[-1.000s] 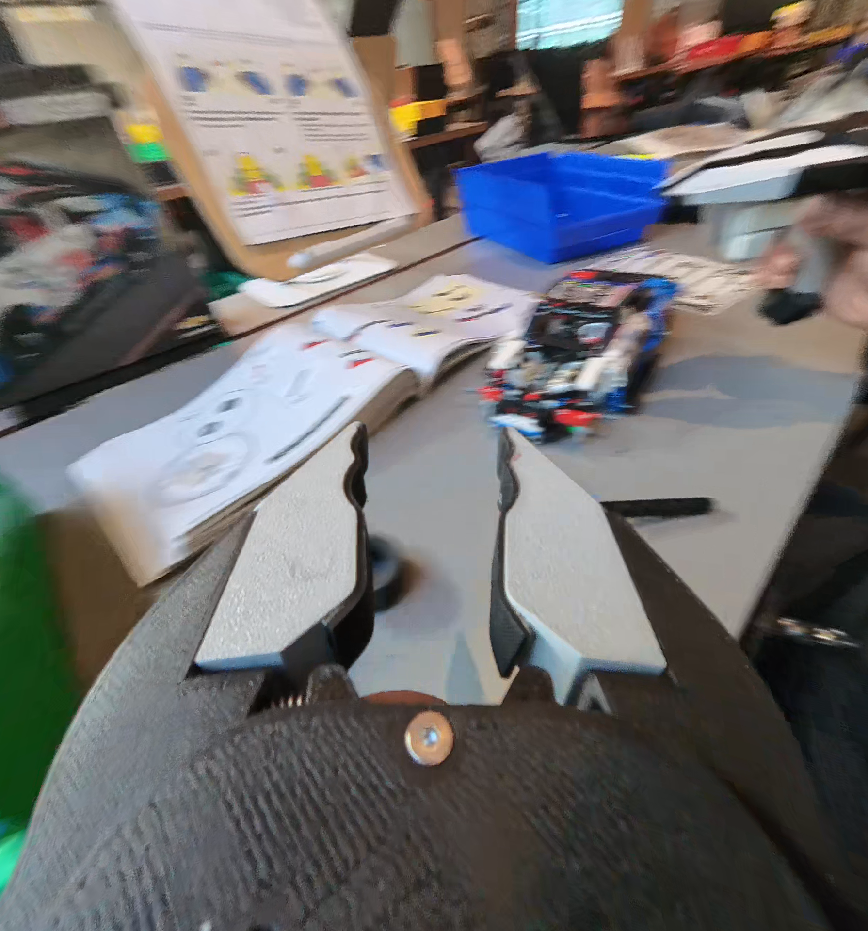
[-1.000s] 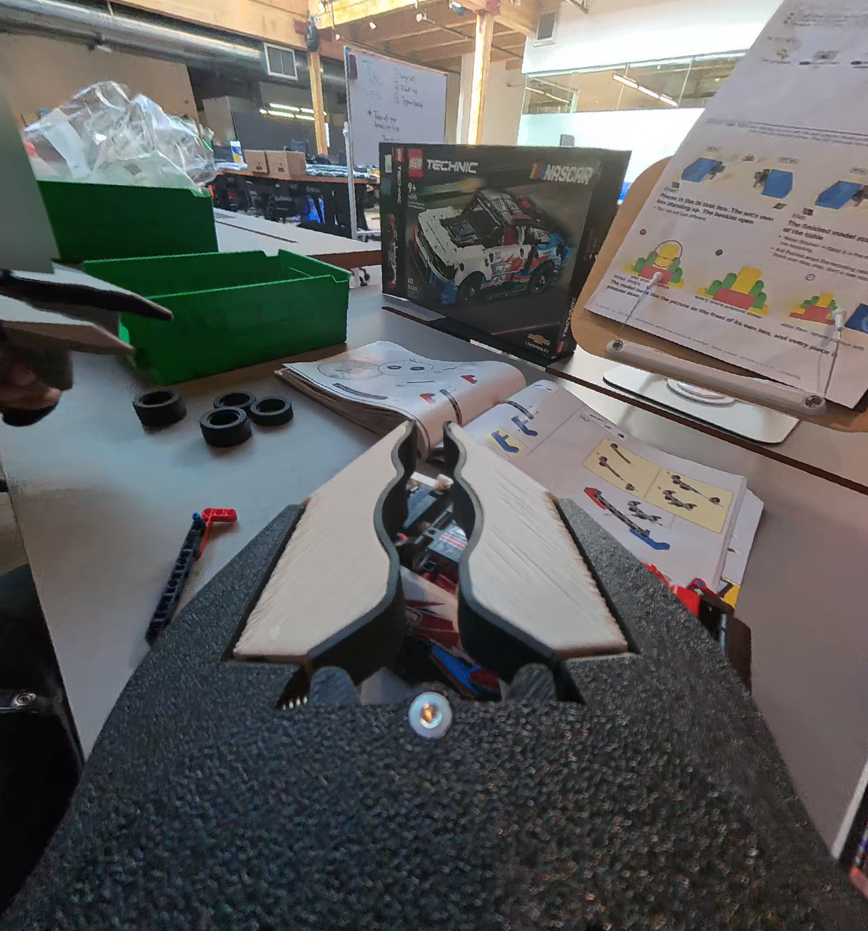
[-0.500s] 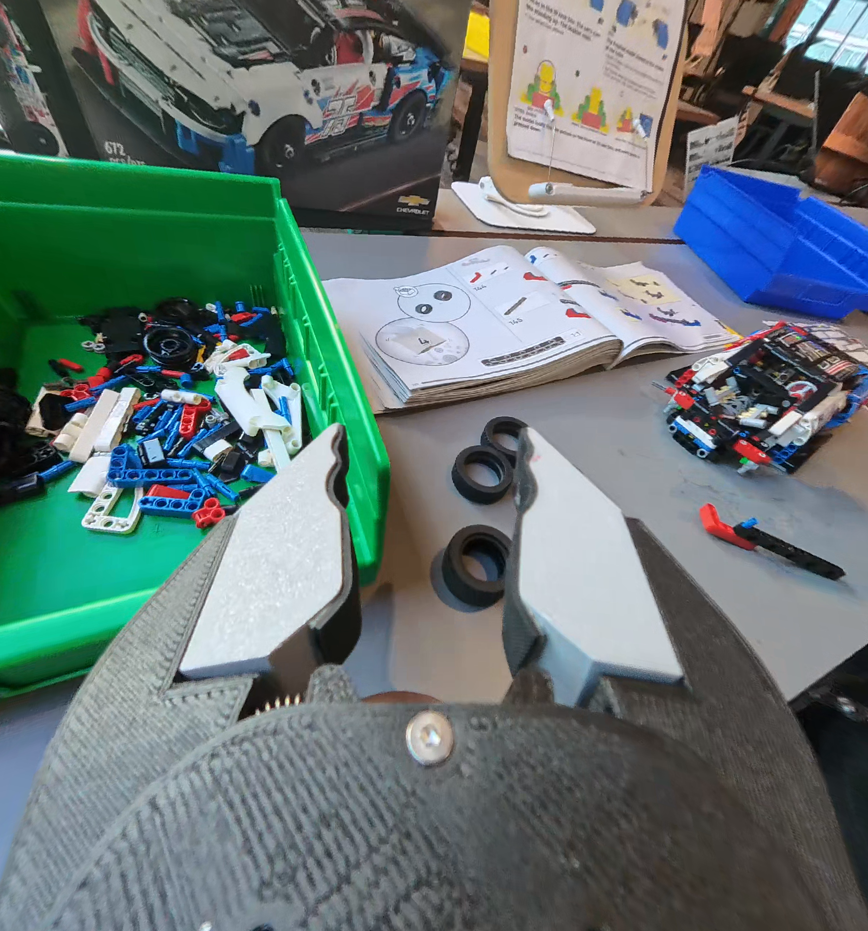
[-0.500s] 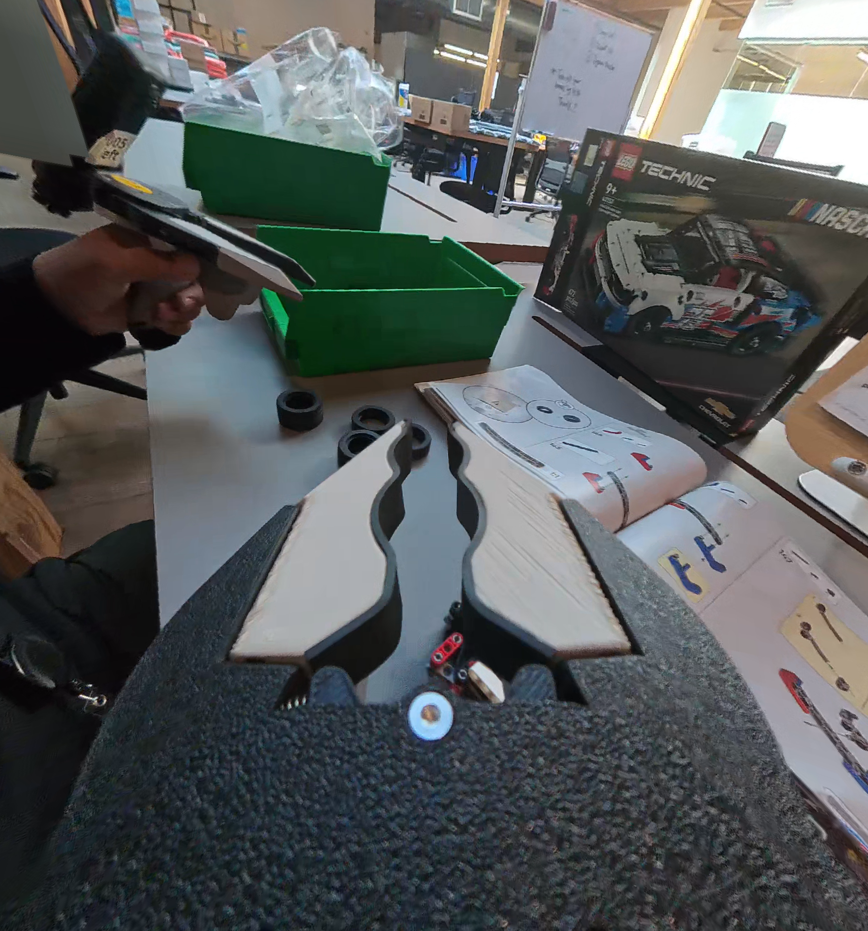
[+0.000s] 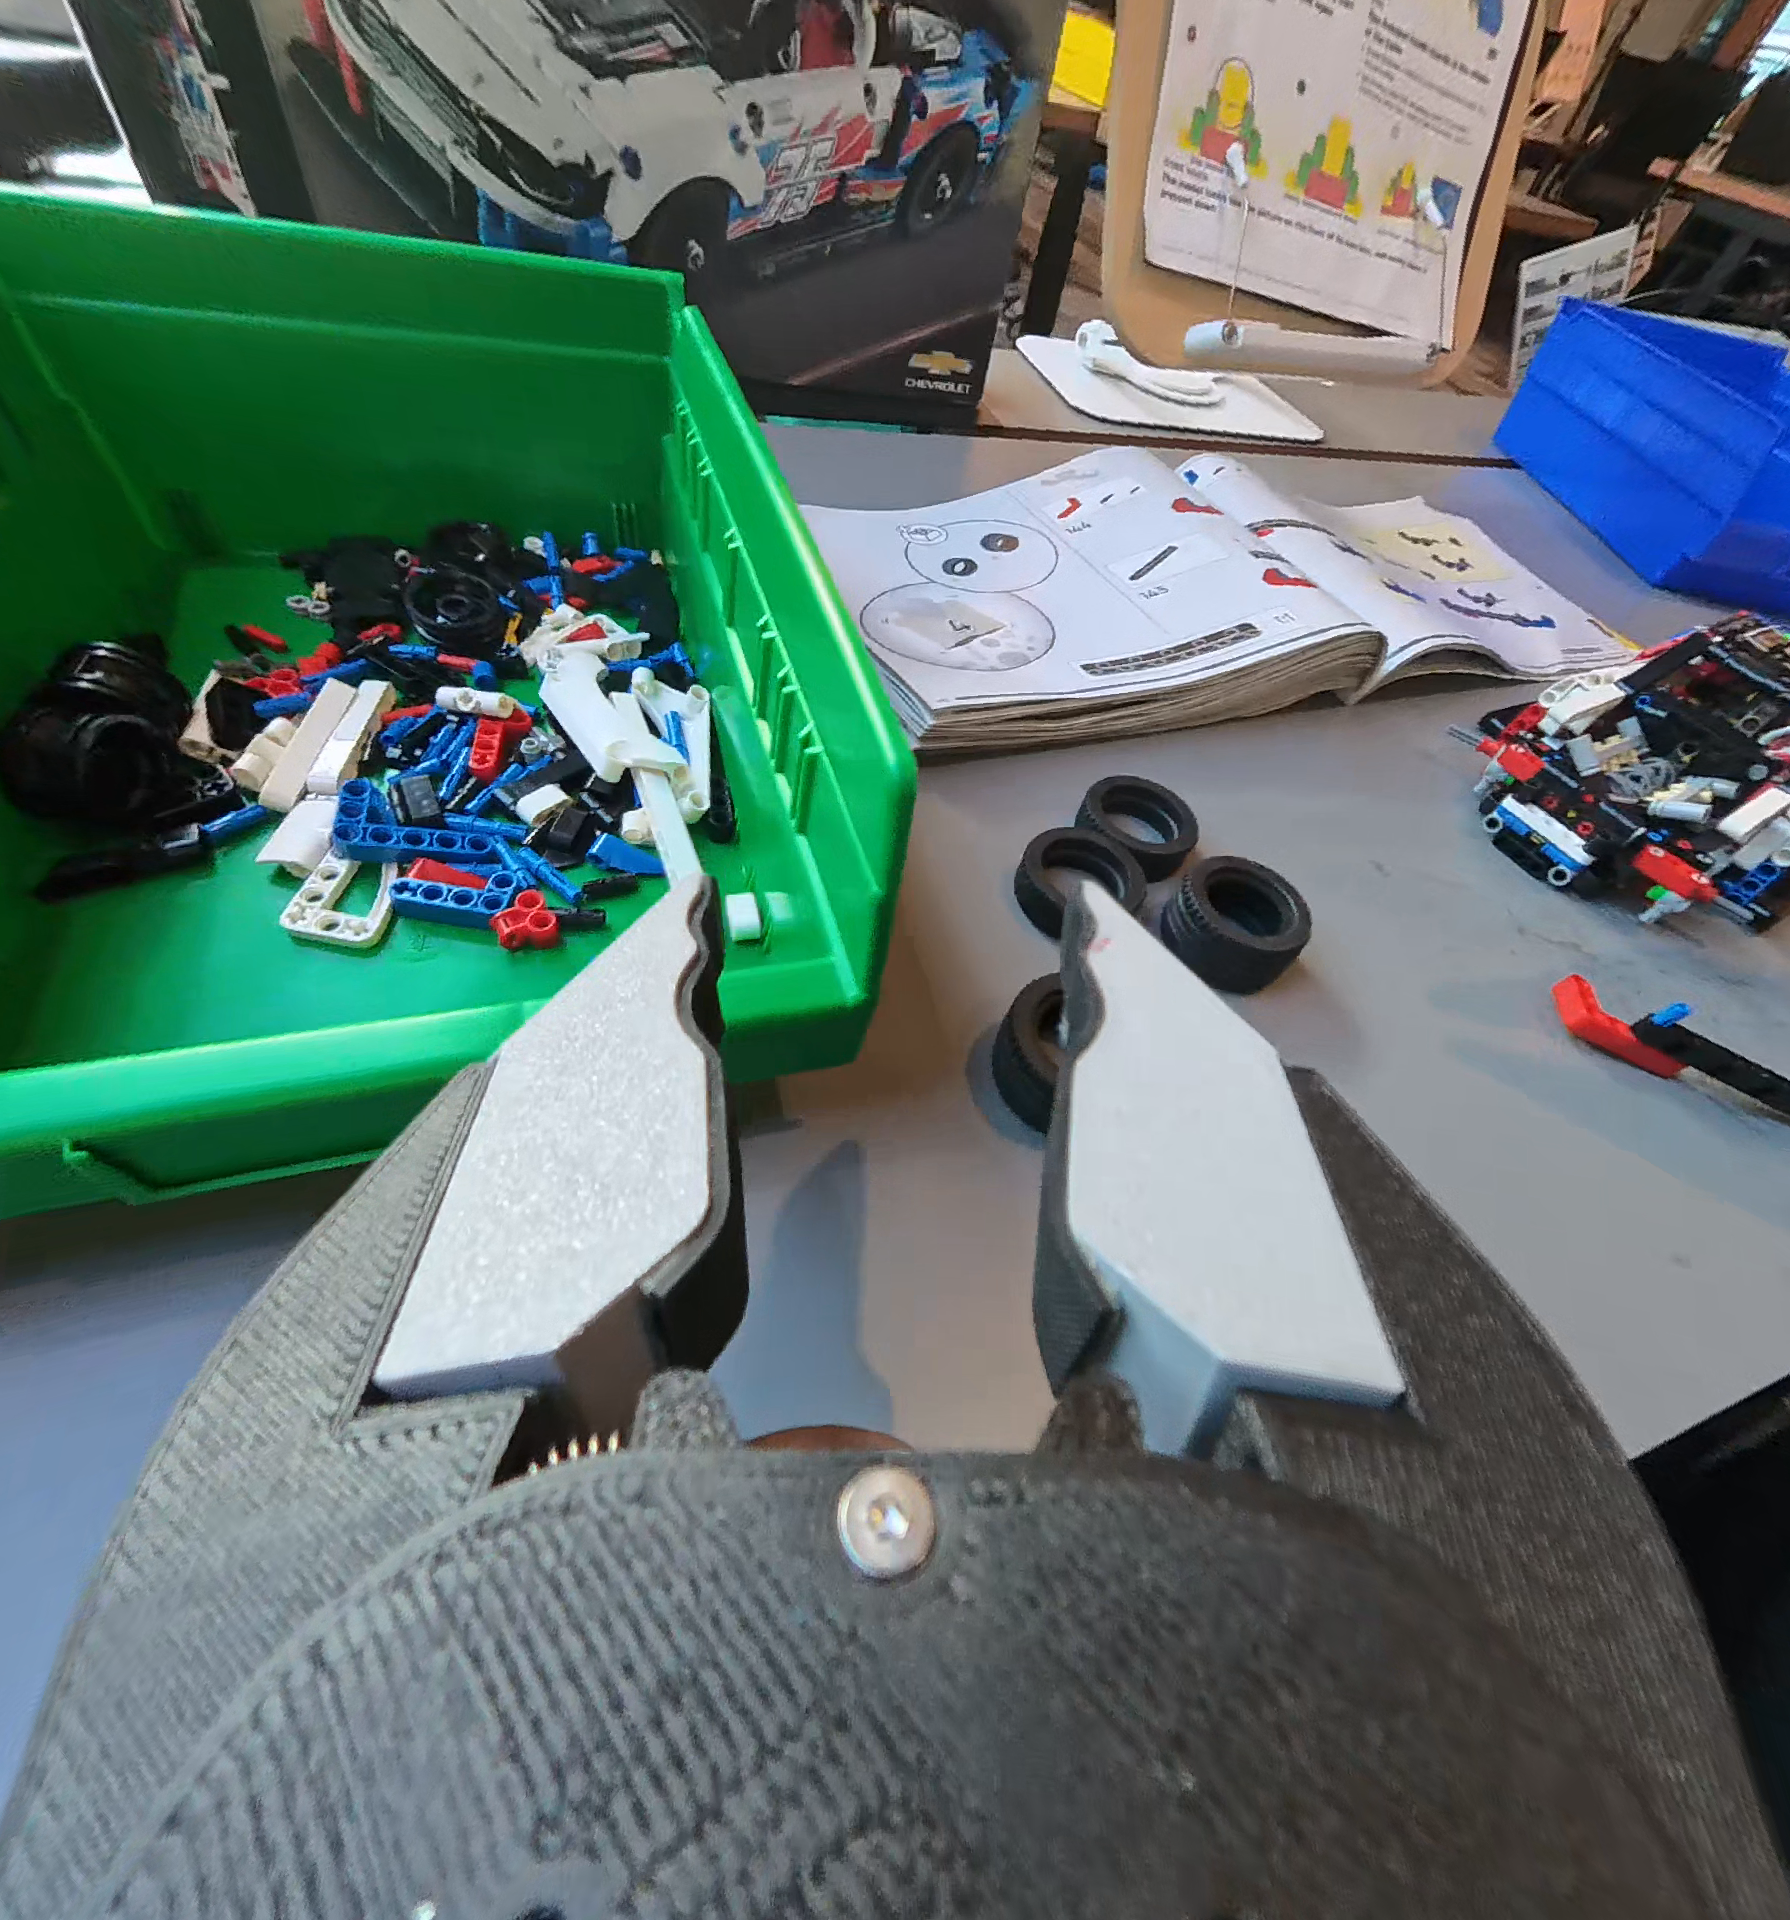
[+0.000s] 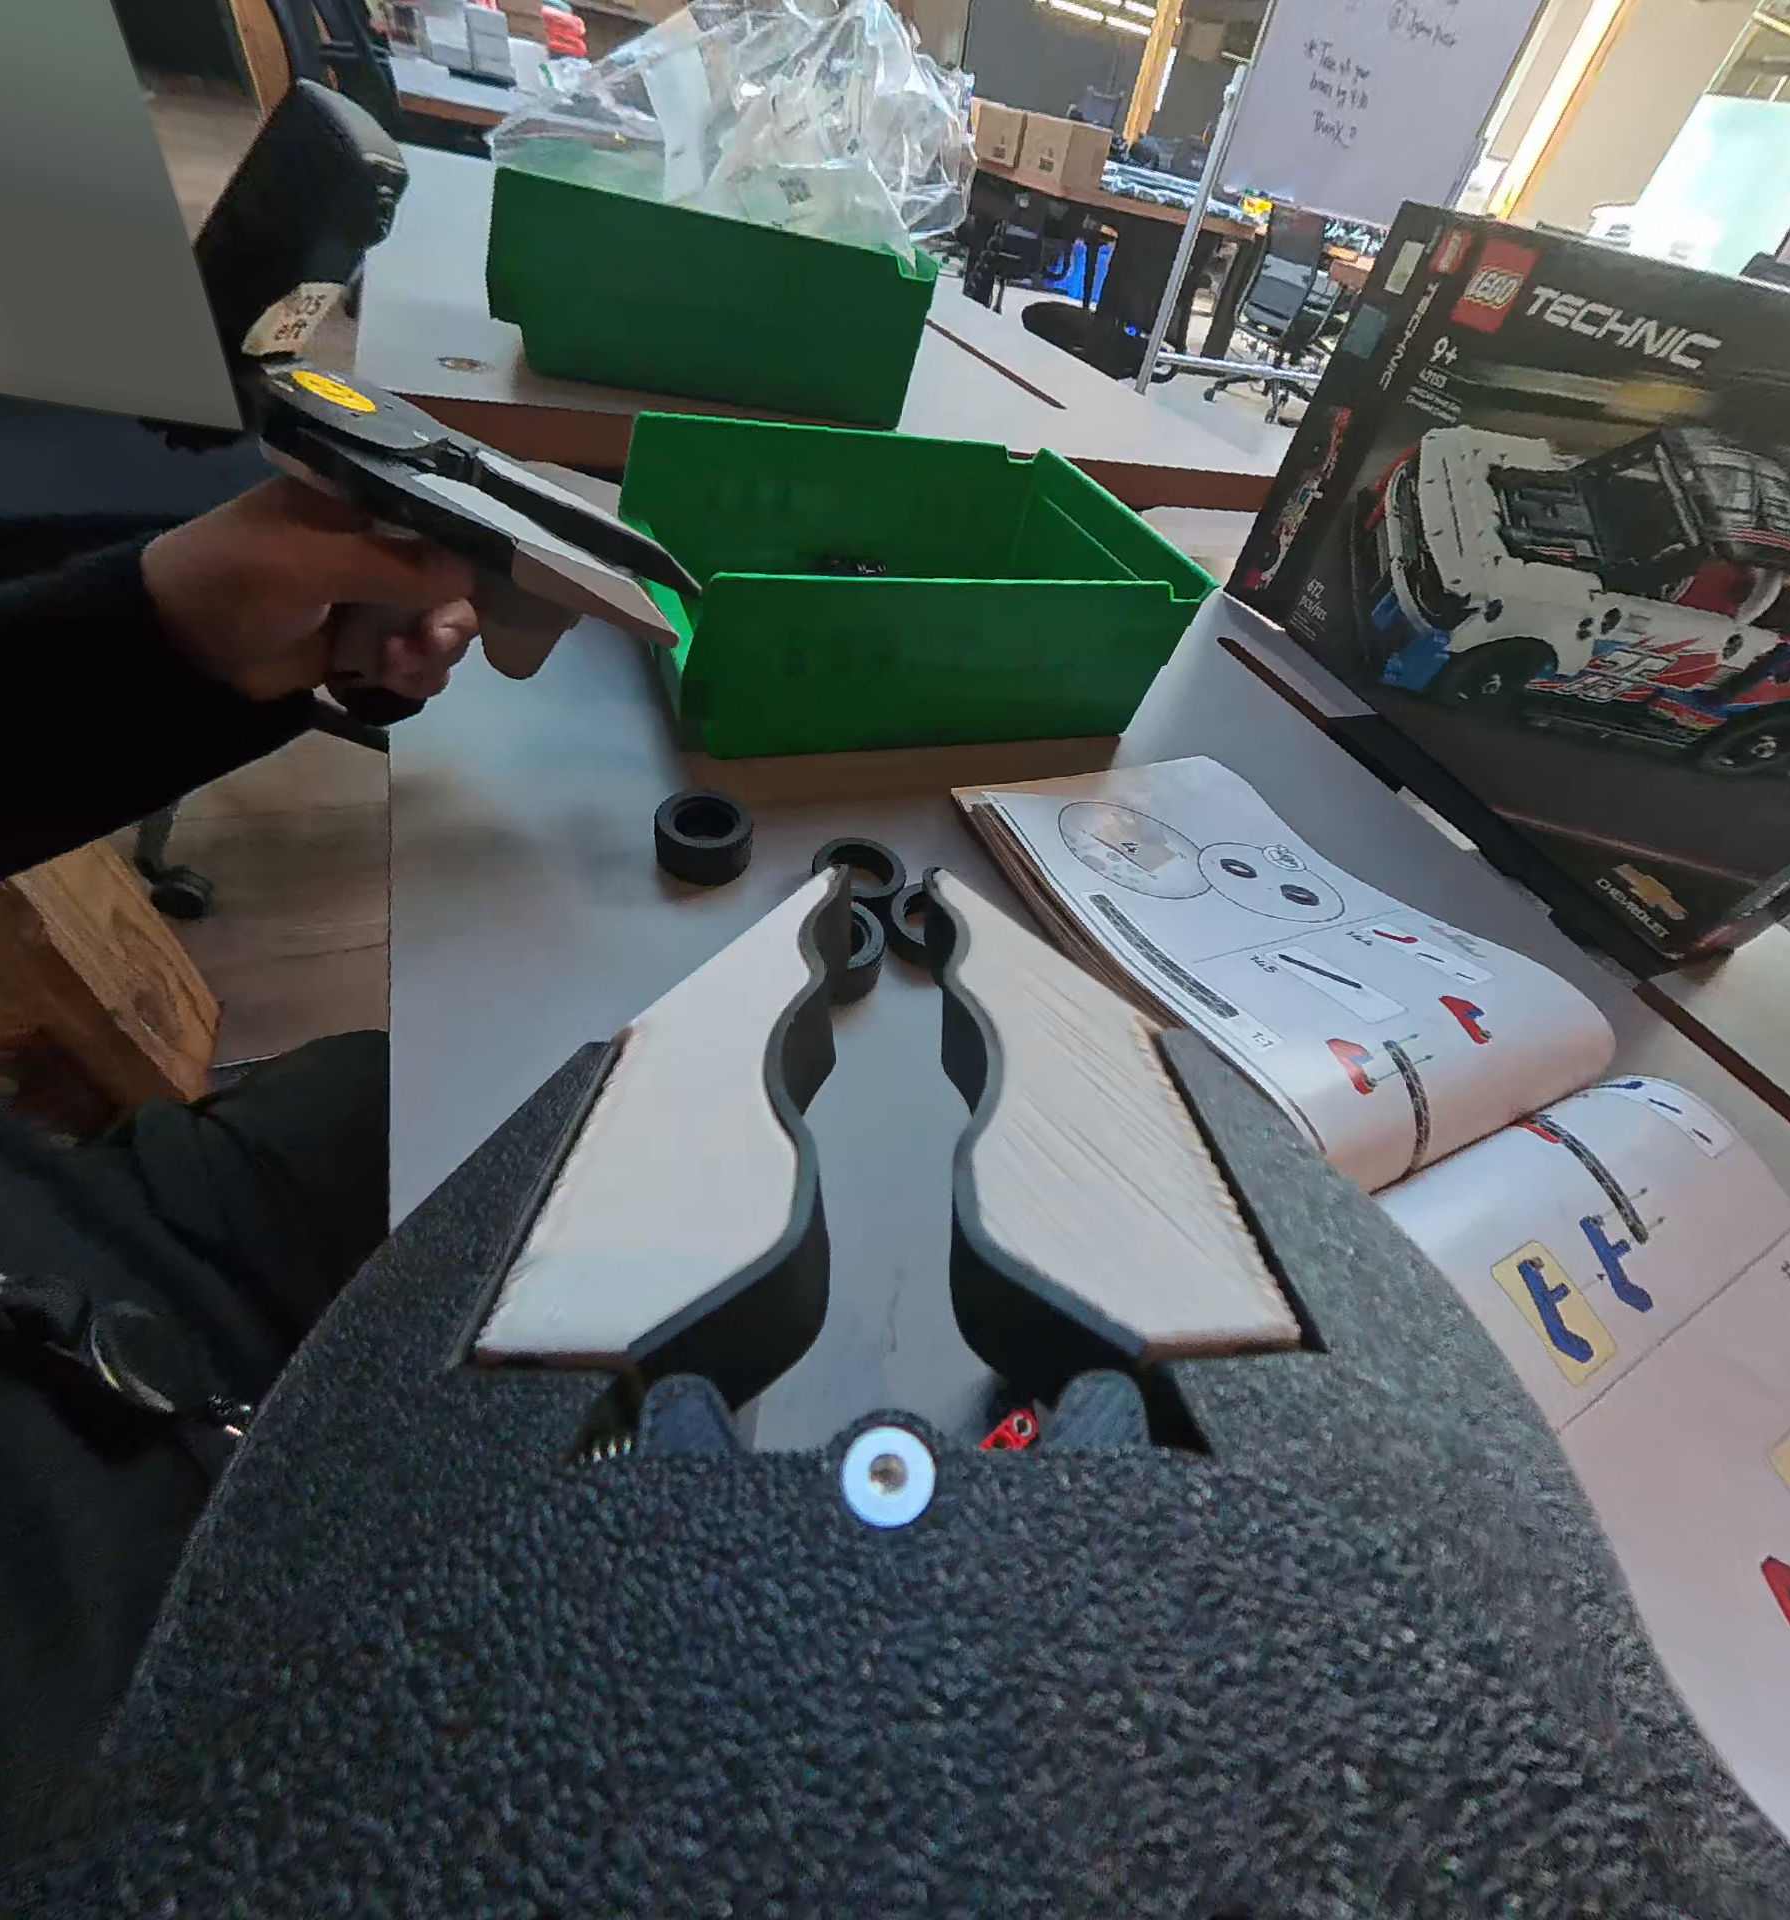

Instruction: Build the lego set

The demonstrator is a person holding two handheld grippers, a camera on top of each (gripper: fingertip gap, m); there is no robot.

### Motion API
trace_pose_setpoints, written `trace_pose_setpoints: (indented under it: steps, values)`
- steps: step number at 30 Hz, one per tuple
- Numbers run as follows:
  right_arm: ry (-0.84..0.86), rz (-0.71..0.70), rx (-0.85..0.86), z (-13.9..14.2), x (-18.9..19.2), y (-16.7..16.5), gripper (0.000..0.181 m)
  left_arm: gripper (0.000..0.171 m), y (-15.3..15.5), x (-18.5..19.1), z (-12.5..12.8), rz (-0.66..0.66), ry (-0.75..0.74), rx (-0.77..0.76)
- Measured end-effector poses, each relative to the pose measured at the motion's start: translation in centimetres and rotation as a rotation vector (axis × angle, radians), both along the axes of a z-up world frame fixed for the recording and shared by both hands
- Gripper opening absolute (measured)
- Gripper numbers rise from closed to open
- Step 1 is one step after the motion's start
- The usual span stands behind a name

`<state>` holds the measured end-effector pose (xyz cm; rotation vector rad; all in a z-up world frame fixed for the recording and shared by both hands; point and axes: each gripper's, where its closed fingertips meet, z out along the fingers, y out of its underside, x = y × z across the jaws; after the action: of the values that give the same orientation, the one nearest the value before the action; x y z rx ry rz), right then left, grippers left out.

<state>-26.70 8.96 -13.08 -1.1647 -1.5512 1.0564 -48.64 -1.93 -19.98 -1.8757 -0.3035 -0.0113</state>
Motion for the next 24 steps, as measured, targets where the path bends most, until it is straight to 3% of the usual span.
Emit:
trace_pose_setpoints:
  steps: [4,8,13,16,18,19,20,22,24]
  values:
    - [-0.007,0.01,-0.053,-0.7,-0.7,0.1,0.013,0.063,-0.4,-0.9,-0.6,0.006,0.006,-0.029]
    - [-0.021,0.012,-0.057,-1.1,-0.7,0.3,0.013,0.058,-1.5,-4.1,0.8,0.007,0.096,-0.1]
    - [0.006,0.025,-0.044,-0.1,-0.4,0.2,0.013,0.043,-0.7,-11.5,1.3,-0.053,0.344,-0.424]
    - [0.04,0.023,-0.041,0.6,0.1,0.0,0.013,0.035,1.3,-13.7,-1.0,-0.114,0.181,-0.575]
    - [0.057,0.015,-0.051,0.7,0.7,0.0,0.013,0.017,2.4,-14.3,-3.1,-0.108,0.015,-0.663]
    - [0.062,0.007,-0.05,0.6,1.2,0.2,0.013,0.003,2.6,-14.6,-4.3,-0.105,-0.025,-0.724]
    - [0.067,-0.004,-0.044,0.5,1.6,0.5,0.013,0.0,2.7,-15.1,-5.2,-0.084,-0.029,-0.771]
    - [0.074,-0.025,-0.047,0.4,2.6,1.1,0.013,0.006,2.7,-16.9,-6.4,0.018,-0.019,-0.841]
    - [0.094,-0.035,-0.068,0.5,3.5,1.7,0.013,0.026,3.3,-16.1,-6.6,0.002,-0.083,-0.829]
